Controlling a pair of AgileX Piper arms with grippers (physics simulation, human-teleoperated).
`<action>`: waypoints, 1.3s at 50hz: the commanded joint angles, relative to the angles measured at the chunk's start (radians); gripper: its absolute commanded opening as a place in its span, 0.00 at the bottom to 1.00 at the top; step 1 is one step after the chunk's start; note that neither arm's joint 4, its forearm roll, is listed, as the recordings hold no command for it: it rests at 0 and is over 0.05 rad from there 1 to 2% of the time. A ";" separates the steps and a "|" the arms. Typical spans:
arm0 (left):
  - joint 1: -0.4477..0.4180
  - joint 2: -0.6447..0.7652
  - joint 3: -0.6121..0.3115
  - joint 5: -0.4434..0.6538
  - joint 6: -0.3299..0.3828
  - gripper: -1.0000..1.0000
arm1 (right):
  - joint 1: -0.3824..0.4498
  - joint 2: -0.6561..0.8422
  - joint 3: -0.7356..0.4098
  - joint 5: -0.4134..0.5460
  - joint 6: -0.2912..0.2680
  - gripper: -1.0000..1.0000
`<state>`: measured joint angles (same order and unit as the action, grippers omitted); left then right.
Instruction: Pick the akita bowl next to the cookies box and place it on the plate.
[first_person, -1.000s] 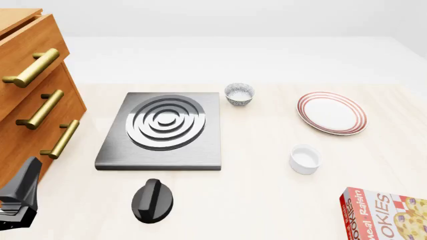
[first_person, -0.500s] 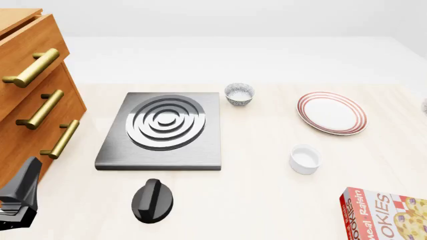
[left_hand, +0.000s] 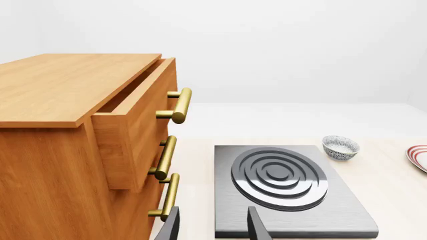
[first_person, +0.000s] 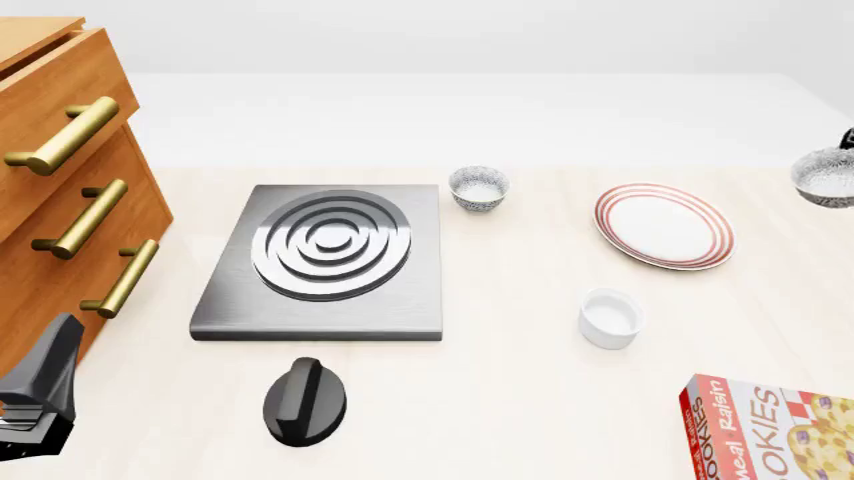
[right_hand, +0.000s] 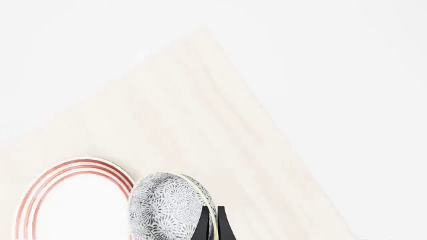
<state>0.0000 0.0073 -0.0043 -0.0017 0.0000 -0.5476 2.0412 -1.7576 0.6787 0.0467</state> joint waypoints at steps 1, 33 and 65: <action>0.000 0.000 0.000 0.000 0.000 1.00 | 0.045 0.034 -0.056 0.032 0.072 0.00; 0.000 0.000 0.000 0.000 0.000 1.00 | 0.171 0.161 -0.130 0.020 0.261 0.00; 0.000 0.000 0.000 0.000 0.000 1.00 | 0.265 0.180 -0.110 -0.046 0.350 0.00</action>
<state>0.0000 0.0073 -0.0043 -0.0017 0.0000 -0.3067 2.2255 -1.8715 0.6476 0.3768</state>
